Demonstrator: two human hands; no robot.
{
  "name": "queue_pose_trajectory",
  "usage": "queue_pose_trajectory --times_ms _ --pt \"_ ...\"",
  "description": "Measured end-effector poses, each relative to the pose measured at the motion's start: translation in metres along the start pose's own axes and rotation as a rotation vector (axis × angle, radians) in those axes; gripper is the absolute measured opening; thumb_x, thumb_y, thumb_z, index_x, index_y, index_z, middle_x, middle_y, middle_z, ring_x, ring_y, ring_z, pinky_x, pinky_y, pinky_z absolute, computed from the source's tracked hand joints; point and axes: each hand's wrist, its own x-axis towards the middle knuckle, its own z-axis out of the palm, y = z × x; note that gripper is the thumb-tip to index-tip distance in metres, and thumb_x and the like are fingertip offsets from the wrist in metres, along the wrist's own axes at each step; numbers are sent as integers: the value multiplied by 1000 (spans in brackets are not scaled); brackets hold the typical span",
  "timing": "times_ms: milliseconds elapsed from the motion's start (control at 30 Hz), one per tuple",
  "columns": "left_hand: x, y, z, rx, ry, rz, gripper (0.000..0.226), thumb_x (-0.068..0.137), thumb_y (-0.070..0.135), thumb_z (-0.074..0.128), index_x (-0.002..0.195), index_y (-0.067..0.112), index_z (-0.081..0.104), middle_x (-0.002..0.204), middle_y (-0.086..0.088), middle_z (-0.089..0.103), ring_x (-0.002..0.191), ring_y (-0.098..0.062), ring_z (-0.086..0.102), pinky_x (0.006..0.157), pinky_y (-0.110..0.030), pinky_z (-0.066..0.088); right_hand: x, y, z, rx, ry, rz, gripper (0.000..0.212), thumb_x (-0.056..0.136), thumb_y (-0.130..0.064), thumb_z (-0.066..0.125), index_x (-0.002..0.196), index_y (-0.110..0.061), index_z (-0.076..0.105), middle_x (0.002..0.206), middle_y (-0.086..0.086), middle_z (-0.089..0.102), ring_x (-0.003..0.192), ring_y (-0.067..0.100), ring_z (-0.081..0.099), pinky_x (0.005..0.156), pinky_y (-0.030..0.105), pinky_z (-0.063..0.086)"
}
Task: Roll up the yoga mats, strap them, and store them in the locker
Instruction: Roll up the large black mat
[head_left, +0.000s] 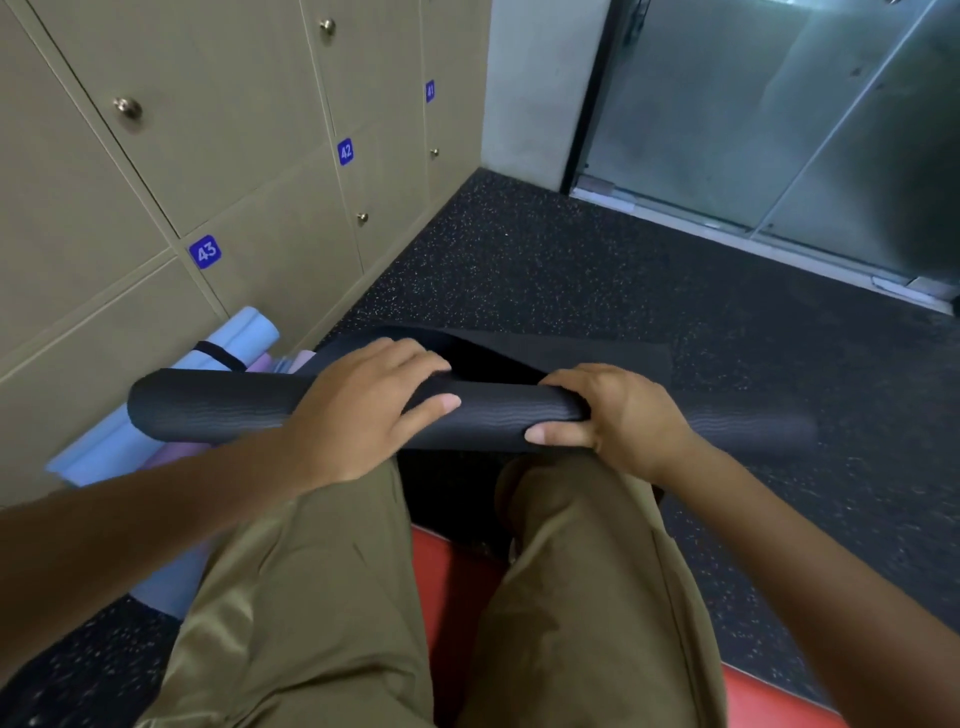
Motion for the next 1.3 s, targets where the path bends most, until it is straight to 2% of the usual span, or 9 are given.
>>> queue_pose_trajectory --times_ms 133,300,500,600,700,833,1033,1133,1300 --pt "-15 8 17 161 103 41 83 91 75 44 131 6 64 117 -7 69 103 -28 65 91 -42 52 18 7 -12 158 -185 52 77 63 -93 51 116 -39 67 107 -13 69 100 10 63 89 37 51" --pt "2 2 28 293 -34 63 102 69 92 49 121 6 63 99 -5 67 87 -27 64 78 -41 52 33 11 -19 206 -327 67 75 69 -89 49 118 -35 68 111 -11 69 103 12 63 97 39 49" --pt "37 -10 17 177 -356 -66 84 73 92 49 123 25 53 106 11 63 95 -16 63 78 -36 46 14 15 -6 -145 -148 -7 99 68 -89 48 146 -28 45 129 -3 57 121 20 52 103 40 41" --pt "49 -14 15 91 -469 -125 74 73 89 56 119 30 53 101 13 63 91 -15 62 72 -35 36 5 23 14 -391 21 27 99 68 -91 44 140 -22 48 119 0 60 111 25 57 98 42 43" --pt "60 -18 15 -4 -555 -163 61 73 88 59 108 39 51 95 14 63 86 -13 61 71 -34 38 7 30 25 -387 155 42 92 66 -89 54 125 -19 56 100 1 62 96 28 61 87 43 45" --pt "72 -25 14 -111 -652 -213 59 73 90 56 108 42 53 99 19 62 94 -13 61 75 -31 43 24 30 11 -258 -26 76 85 68 -83 65 127 -23 52 103 -1 63 101 24 61 86 39 42" --pt "47 -34 23 276 -236 56 100 61 99 49 129 26 53 105 8 60 90 -19 59 80 -41 51 38 40 -10 -67 -187 129 75 69 -76 74 123 -26 56 106 -6 66 100 21 62 84 41 51" --pt "34 -39 32 307 -251 7 105 56 94 62 136 27 49 99 5 62 86 -22 63 75 -39 52 47 42 -15 -29 -283 116 70 69 -74 77 117 -27 58 106 -8 65 99 18 60 86 40 51" --pt "49 -44 33 311 -291 -60 79 67 86 63 121 32 45 99 7 65 87 -24 67 71 -39 53 60 44 -16 38 -345 133 70 67 -74 78 117 -30 58 109 -9 64 102 18 60 89 37 50"
